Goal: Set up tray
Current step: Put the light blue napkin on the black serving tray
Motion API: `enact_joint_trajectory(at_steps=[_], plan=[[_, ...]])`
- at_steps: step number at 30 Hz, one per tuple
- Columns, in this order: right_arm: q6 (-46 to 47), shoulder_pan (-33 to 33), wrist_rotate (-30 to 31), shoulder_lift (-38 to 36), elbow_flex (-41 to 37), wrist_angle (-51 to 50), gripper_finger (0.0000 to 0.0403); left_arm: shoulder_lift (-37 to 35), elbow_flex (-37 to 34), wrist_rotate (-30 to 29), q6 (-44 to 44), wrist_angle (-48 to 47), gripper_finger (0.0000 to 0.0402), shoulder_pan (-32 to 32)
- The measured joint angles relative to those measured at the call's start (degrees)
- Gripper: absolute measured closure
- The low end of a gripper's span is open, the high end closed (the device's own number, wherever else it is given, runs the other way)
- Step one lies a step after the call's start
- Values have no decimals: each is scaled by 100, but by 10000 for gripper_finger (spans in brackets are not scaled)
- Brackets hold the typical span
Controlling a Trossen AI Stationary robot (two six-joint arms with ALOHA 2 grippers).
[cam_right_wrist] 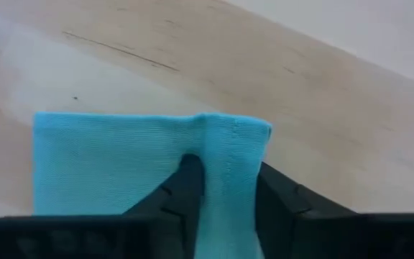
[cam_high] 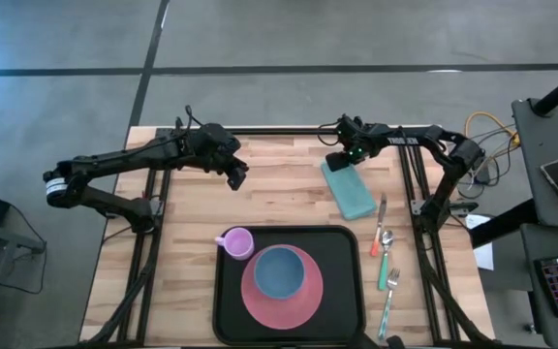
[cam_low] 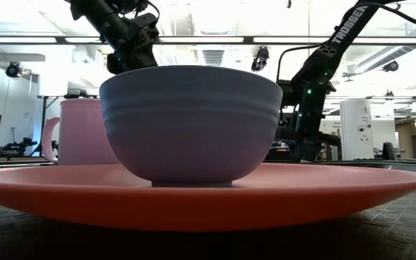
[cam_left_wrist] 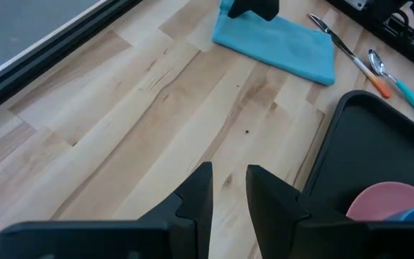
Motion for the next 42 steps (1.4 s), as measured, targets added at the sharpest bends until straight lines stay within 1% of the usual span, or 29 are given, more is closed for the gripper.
enact_joint_trajectory(at_steps=[5,8,13,17,20,24,27,33,37,42], plan=[[-3,2,-24,0,-3,19,365,0,2,-1,0,-2,335,0],[-108,-4,-173,0,-3,37,387,0,1,-1,71,-2,335,0],[-68,-7,-345,-100,-8,22,391,0,2,-1,138,-2,335,0],[61,10,-589,-449,-10,-166,392,0,1,0,277,-2,335,1],[246,13,-719,-929,47,-255,393,0,0,-2,298,-2,335,2],[482,79,-758,-1648,36,-882,393,0,0,-2,531,-2,335,0],[745,218,-767,-2357,43,-1324,394,0,0,-2,715,-2,335,2],[1753,576,-734,-3805,54,-1705,394,0,-144,-10,990,108,335,0],[2462,965,-736,-4653,55,-1975,394,0,-313,-9,1036,210,335,0],[3327,1744,-946,-5427,92,-2562,394,0,-478,-6,1036,261,335,0]])
